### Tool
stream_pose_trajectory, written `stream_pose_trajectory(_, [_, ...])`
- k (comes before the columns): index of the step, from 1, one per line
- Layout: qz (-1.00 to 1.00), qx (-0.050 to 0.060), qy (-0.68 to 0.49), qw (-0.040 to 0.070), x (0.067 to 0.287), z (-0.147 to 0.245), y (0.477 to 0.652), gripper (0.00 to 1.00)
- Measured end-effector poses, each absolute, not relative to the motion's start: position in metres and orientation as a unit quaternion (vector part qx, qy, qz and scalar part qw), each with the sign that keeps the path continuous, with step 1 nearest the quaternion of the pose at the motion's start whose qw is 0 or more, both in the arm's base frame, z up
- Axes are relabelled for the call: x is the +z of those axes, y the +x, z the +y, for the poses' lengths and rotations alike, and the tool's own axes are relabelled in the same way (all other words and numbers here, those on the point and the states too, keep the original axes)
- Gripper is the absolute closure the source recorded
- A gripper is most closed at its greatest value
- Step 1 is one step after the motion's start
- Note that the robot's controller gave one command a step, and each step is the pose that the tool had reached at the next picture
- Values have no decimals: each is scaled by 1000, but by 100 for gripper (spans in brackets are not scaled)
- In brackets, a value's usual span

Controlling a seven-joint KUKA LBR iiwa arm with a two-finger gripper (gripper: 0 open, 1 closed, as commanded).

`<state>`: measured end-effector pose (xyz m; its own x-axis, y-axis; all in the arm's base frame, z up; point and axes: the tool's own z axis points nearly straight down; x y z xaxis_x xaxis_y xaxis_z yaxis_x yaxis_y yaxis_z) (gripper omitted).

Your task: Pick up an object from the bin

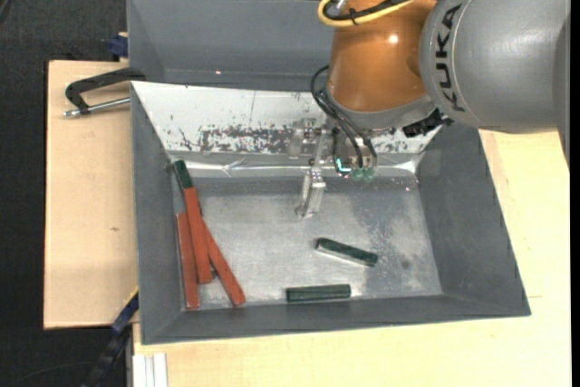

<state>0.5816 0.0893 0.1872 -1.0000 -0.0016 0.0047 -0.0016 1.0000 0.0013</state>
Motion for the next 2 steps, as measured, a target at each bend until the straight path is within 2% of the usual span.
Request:
stream_pose_trajectory(1, [-999, 0, -44, 3, 66, 70, 578, 0])
stream_pose_trajectory(2, [-1000, 1, 31, 1, 101, -37, 511, 0])
